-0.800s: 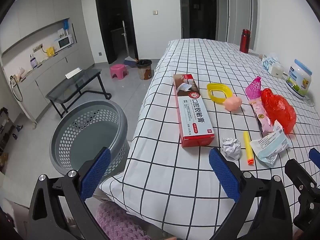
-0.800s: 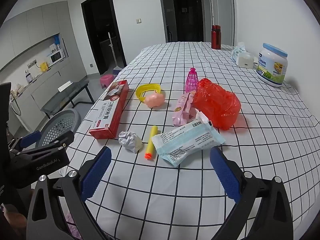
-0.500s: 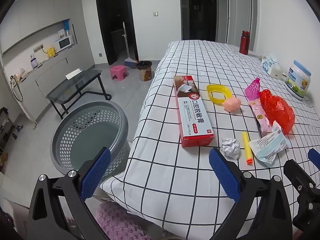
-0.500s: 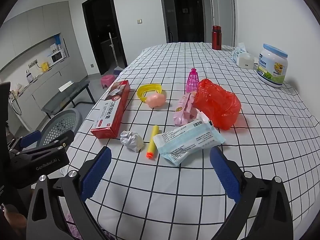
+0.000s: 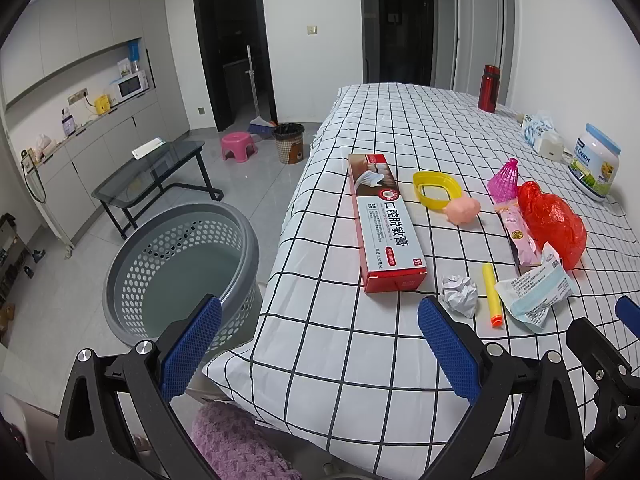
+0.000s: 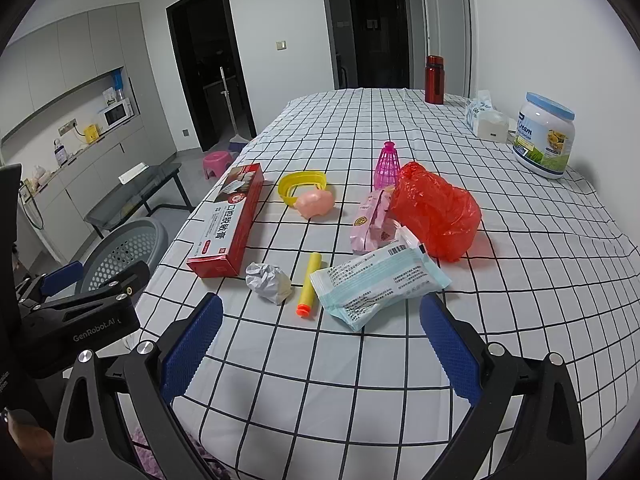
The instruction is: Collect trash
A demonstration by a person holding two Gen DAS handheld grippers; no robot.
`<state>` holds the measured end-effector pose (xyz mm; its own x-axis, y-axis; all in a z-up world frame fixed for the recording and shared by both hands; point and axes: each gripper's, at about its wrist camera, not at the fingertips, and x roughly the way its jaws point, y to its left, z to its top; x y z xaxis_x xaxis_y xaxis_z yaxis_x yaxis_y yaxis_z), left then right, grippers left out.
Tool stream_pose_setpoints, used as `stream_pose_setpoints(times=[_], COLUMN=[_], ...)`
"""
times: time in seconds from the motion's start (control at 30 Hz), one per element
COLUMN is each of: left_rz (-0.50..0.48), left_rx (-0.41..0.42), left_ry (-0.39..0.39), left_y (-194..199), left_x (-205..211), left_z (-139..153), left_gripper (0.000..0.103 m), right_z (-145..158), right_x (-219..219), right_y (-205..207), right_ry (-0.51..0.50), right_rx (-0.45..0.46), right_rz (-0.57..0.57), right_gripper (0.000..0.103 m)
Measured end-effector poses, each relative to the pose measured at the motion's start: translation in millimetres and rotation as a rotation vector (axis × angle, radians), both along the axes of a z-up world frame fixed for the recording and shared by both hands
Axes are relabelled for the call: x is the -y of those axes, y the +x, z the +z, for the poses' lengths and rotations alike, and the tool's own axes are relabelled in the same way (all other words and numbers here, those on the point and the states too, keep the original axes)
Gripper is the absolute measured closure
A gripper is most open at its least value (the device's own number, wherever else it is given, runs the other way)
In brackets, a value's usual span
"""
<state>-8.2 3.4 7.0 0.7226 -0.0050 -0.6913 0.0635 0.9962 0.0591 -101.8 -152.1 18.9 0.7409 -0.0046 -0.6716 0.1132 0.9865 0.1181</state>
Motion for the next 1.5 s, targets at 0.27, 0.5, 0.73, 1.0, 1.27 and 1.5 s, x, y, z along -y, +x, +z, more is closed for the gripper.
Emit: stream_pose_setpoints(times=[0.27,0.5,0.73,1.0,1.27,1.5], left_rz=[0.001,0.000,0.001,0.001,0.001,0.002], left_rx=[0.002,0.003,0.003,0.004,0.003,0.003], left_ry=[0.001,0.001,0.002,0.003,0.003,0.003], left_y=[-1.3,-1.7,-2.2,-2.6,-2.6,-1.8], left_x=[-1.3,-1.5,-1.1,-0.6,-0.8,-0.5], left_z=[1.1,1.4,2.7,2.4,2.4,2.0], left_gripper=[0.006,0.006,0.006,0.006,0.006,0.006], right_z=[1.8,2.2,2.2,2.6,2.6,2.5], right_x=[0.8,0.3,0.4,0.2,-0.2,-0.3], right_y=[-1.1,-0.8,-0.8,-1.1,-0.8,-1.0], right_ry=[0.000,0.001,0.002,0.003,0.005,0.006], right_rx=[0.003,0.002,0.002,0.002,0.002,0.003], right_rz=[0.001,0.003,0.002,0.004,0.006,0.006], right_gripper=[0.009,0.009,0.009,0.009,0.009,0.009])
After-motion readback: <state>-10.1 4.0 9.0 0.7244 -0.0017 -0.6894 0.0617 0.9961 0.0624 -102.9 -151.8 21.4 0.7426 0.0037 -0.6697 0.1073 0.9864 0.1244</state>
